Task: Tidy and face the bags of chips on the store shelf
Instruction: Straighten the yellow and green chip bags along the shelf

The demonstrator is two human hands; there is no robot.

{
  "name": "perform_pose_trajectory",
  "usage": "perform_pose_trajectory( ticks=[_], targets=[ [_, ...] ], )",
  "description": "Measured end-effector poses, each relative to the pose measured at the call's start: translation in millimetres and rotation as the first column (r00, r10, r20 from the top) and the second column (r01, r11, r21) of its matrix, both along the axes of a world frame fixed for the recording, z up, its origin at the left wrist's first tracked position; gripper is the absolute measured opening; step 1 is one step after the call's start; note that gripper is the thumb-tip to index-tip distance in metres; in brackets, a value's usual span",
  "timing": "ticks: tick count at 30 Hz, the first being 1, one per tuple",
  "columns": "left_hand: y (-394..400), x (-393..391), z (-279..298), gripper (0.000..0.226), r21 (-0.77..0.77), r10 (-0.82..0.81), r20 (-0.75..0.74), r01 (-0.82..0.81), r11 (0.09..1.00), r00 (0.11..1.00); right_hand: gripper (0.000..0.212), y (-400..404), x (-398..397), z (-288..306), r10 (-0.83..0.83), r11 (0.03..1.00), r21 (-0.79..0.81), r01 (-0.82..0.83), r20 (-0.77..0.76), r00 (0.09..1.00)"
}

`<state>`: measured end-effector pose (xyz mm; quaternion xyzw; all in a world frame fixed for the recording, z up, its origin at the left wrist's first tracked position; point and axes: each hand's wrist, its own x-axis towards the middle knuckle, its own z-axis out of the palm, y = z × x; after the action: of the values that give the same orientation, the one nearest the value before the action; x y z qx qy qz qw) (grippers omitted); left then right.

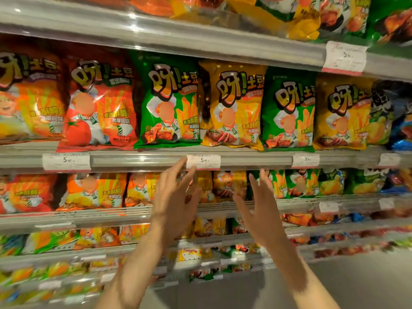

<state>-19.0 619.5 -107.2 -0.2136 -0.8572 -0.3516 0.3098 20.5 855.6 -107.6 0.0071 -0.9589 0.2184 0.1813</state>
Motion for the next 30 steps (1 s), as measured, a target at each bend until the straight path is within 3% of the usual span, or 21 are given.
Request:
perform_pose_trajectory(
  ticks=[4,7,10,20,25,30],
  targets=[
    [17,26,-13,0.071,0.241,-0.060,0.161,0.020,0.970,0.985,0.084,14,18,-21,-0.027,0.993,-0.110,0.044,0.149,0.989],
    [25,41,-27,0.063,0.092,0.058,0.193,-0.077,0.993,0.980,0.084,31,32,-33,-0.048,0.980,-0.185,0.078,0.161,0.986],
    [40,54,-39,0.060,0.107,0.122,0.344,-0.167,0.980,0.931,0.082,61,40,-41,-0.102,0.959,-0.244,0.147,0.190,0.976],
    [178,73,-41,0.057,0.103,0.255,0.409,-0.322,0.941,0.876,0.087,229,33,-32,0.002,0.948,-0.311,0.065,0.210,0.978],
    [239,73,-18,0.052,0.080,0.264,0.348,-0.309,0.948,0.900,0.074,295,25,-18,0.018,0.941,-0.336,0.032,0.144,0.989],
    [267,55,18,0.049,0.010,0.275,0.240,-0.286,0.958,0.931,0.066,322,12,3,0.013,0.976,-0.216,-0.008,0.020,1.000]
  ],
)
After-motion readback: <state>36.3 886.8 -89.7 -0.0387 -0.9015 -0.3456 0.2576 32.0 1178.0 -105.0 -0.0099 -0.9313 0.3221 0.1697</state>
